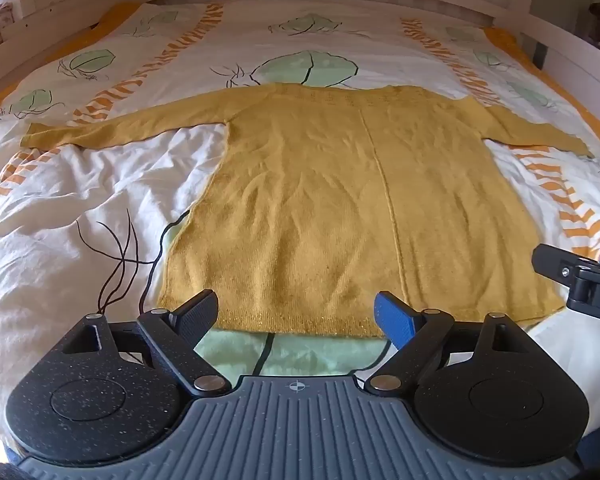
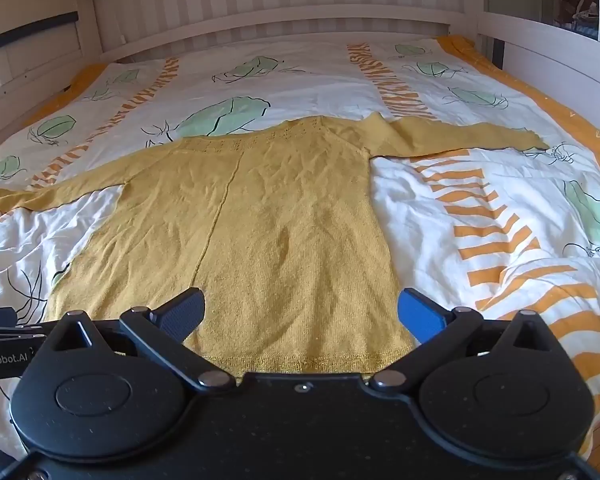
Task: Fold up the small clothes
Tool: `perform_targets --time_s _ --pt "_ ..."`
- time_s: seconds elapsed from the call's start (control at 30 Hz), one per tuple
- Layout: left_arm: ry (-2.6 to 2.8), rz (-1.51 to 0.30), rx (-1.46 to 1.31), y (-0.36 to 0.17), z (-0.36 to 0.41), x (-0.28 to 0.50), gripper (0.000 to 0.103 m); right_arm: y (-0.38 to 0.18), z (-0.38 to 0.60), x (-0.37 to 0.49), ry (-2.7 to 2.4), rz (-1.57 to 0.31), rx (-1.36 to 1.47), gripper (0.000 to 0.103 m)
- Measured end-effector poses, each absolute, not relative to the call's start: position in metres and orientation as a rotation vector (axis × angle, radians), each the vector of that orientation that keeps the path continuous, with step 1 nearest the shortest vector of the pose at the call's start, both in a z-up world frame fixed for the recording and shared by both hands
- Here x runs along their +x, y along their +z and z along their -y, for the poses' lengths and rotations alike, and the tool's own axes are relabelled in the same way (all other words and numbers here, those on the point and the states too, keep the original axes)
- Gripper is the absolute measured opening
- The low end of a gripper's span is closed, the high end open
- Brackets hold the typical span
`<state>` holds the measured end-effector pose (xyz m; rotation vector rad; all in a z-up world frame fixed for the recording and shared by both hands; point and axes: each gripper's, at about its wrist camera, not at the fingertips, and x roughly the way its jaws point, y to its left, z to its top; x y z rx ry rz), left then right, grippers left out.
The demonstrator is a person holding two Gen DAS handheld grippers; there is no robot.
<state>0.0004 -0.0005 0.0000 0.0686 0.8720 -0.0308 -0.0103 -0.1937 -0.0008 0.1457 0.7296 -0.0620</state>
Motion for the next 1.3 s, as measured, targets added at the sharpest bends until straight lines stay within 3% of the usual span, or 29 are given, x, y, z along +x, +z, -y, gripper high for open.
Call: perform_targets --time_s 1.3 --pt "-0.020 -0.926 0.047 -0.013 -0.011 0.004 0.085 -0.016 0.190 -0.003 -0.033 -0.807 0.195 0.102"
